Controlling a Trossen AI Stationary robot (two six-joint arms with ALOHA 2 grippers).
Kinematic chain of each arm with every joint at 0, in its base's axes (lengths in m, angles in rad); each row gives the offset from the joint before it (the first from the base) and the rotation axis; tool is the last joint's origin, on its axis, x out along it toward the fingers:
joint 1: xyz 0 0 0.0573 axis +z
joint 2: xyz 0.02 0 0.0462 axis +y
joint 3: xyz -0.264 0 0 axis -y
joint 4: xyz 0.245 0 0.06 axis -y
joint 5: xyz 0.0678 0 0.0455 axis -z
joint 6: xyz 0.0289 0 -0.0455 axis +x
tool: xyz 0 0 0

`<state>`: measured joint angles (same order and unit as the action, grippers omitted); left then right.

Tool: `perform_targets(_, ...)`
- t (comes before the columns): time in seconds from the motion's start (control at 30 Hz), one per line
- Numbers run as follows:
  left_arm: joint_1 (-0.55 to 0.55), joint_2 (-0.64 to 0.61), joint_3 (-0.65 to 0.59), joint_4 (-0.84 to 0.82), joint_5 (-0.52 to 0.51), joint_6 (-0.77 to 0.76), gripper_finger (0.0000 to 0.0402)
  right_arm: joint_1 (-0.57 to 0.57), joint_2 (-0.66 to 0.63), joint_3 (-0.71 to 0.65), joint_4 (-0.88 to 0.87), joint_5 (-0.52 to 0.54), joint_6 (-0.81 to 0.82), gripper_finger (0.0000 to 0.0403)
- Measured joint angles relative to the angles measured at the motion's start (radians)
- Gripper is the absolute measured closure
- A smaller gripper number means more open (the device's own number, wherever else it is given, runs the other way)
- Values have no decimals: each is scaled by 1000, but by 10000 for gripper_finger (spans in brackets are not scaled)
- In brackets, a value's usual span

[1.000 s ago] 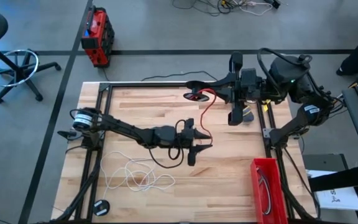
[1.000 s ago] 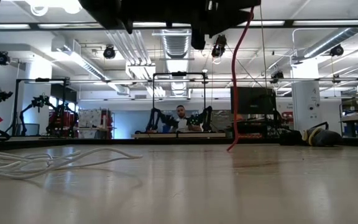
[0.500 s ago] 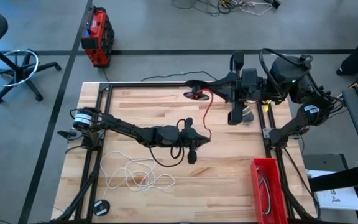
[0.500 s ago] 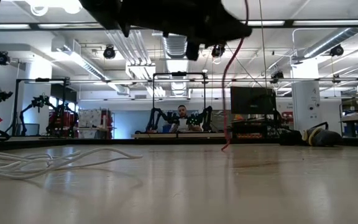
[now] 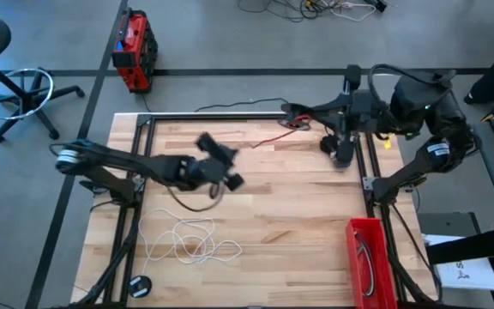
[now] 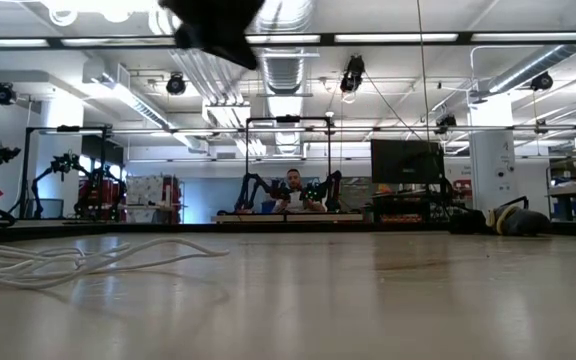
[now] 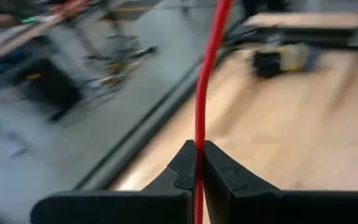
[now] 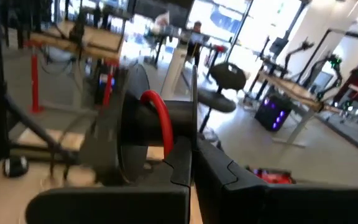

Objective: Coil cords
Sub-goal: Coil the red wire onto the spool

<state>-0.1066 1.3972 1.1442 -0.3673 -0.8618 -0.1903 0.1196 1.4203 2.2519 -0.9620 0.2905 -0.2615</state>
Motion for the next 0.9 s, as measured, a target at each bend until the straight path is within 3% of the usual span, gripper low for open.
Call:
perform_targets(0.13, 1, -160, -1, -168, -98, -77, 400, 0, -12, -1, -177, 25, 12, 403)
perform_targets(0.27, 1, -303, -1, -137, -77, -98, 400, -1, -10, -16, -338, 110, 59, 403)
perform_targets(0.43, 0, -401, -1, 47, 101, -34, 400, 0, 9, -89, -417, 209, 90, 403)
perform_targets(0.63, -1, -406, -1, 318, 357, 16, 400, -17, 35, -234, -393, 253, 98, 403)
perform_targets(0.73, -1, -396, 2, 404, 420, 17, 400, -28, 44, -312, -381, 260, 112, 403)
perform_targets(0.9, 0, -396, 31, 393, 419, 39, 400, -27, 57, -425, -349, 257, 74, 403)
